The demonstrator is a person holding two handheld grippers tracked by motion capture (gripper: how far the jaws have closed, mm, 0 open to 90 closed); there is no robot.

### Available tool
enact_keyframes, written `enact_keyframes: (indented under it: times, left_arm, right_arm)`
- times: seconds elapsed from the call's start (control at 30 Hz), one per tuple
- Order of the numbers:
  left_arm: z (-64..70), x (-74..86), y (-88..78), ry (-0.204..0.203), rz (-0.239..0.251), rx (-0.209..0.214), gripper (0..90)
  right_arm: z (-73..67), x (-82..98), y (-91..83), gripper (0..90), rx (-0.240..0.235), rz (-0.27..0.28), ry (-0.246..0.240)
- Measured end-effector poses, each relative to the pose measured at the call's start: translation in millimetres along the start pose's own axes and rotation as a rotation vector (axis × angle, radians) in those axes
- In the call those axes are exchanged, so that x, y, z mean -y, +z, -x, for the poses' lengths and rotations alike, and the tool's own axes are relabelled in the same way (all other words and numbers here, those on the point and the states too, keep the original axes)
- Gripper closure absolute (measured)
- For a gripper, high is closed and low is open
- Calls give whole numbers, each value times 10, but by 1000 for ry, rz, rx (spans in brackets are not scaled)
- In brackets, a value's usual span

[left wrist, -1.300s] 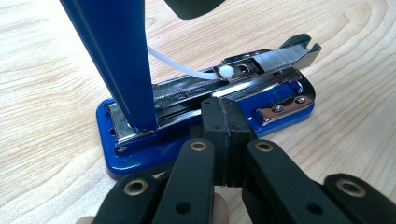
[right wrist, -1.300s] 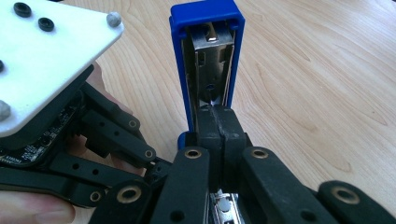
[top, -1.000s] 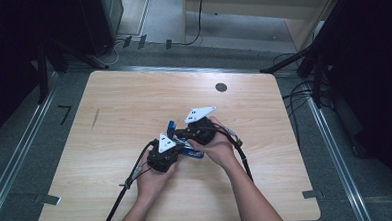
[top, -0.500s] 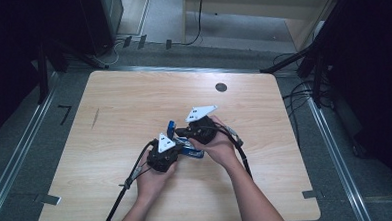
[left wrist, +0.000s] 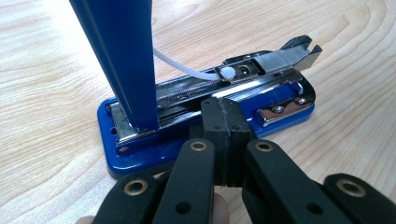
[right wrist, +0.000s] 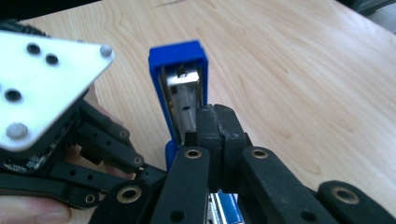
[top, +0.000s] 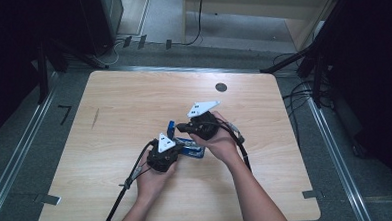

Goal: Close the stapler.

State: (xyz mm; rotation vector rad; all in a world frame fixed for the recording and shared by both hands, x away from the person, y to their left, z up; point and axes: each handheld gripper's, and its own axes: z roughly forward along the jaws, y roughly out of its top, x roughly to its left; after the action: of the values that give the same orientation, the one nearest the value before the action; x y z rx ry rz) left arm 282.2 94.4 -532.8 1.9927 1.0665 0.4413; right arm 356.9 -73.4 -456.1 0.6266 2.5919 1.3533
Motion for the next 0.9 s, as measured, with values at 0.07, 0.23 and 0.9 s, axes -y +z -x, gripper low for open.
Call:
enact_keyframes:
  times: [0.07, 0.23, 0.9]
  left_arm:
    - [0, 1, 4, -2, 3, -3, 900]
    - [2, -1, 1, 1, -2, -2, 900]
    - [12, 5, -1, 3, 7, -3, 900]
  right_arm:
    - [10, -39, -29, 900, 10, 5, 4]
    - [36, -143, -86, 900, 20, 18, -5]
    - [-63, -469, -49, 900, 5, 53, -39]
